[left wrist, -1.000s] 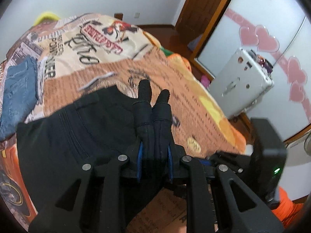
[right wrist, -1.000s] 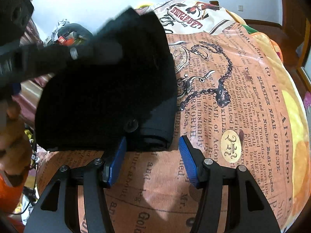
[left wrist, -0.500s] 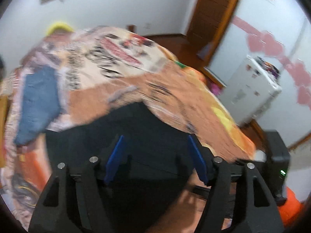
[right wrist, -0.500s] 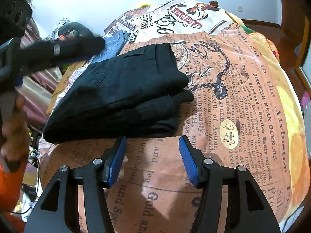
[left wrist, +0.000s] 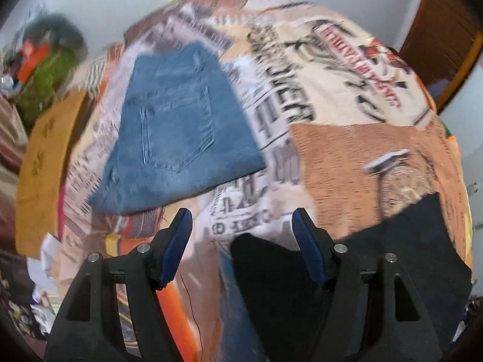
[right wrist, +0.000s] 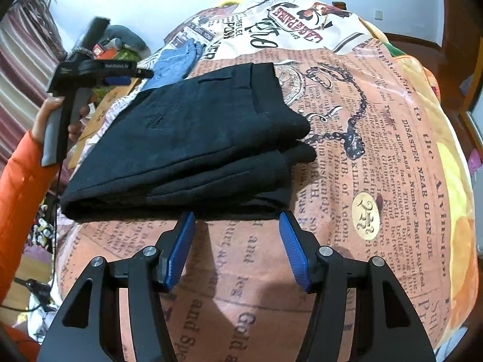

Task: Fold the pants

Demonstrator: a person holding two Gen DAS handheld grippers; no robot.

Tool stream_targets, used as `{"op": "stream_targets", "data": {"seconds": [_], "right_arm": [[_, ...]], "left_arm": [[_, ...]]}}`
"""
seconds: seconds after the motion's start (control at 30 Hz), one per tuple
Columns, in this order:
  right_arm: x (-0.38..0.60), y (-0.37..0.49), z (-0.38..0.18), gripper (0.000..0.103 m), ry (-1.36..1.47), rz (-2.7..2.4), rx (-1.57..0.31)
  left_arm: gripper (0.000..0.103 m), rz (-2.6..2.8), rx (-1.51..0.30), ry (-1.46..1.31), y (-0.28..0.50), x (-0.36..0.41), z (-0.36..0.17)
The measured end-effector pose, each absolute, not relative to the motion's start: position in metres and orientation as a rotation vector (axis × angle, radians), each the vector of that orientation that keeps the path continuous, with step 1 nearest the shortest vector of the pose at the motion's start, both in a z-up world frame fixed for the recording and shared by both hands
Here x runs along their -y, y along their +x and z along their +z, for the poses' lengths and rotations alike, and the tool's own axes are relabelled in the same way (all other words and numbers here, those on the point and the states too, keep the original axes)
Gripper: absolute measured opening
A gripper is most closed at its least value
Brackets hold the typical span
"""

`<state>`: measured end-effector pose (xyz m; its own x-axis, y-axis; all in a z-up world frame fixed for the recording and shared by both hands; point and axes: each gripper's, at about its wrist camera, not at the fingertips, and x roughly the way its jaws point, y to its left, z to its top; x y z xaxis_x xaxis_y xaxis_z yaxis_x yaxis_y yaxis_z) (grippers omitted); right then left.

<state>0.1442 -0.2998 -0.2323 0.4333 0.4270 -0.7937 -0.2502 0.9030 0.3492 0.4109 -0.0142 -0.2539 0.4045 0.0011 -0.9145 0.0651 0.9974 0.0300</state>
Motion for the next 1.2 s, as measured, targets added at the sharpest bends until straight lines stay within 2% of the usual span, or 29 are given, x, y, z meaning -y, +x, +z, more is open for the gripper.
{"op": "stream_targets", "data": {"seconds": [0.23,0.43,0.73,1.2], "right_arm": [[0.3,0.159,-0.234,0.056,0.16,0.416,-1.035],[0.309,0.167,-0.23,0.056,0.15,0.347,-1.026],[0.33,0.152,-0.213,0.056,0.152,0.287,-0.974],[0.325,0.135,-0.191,0.056,0.148,0.298,-0.903]], "left_arm": [[0.069,-0.048,-1.238,0.138,0.405,0.003,-0.302],[0.071,-0.074,-1.244,0.096,0.373,-0.016,-0.296],[0.071,-0.1,-1.219,0.058,0.282,-0.026,-0.277],[0.07,-0.168,-1.174,0.001,0.183,-0.011,-0.253]]}}
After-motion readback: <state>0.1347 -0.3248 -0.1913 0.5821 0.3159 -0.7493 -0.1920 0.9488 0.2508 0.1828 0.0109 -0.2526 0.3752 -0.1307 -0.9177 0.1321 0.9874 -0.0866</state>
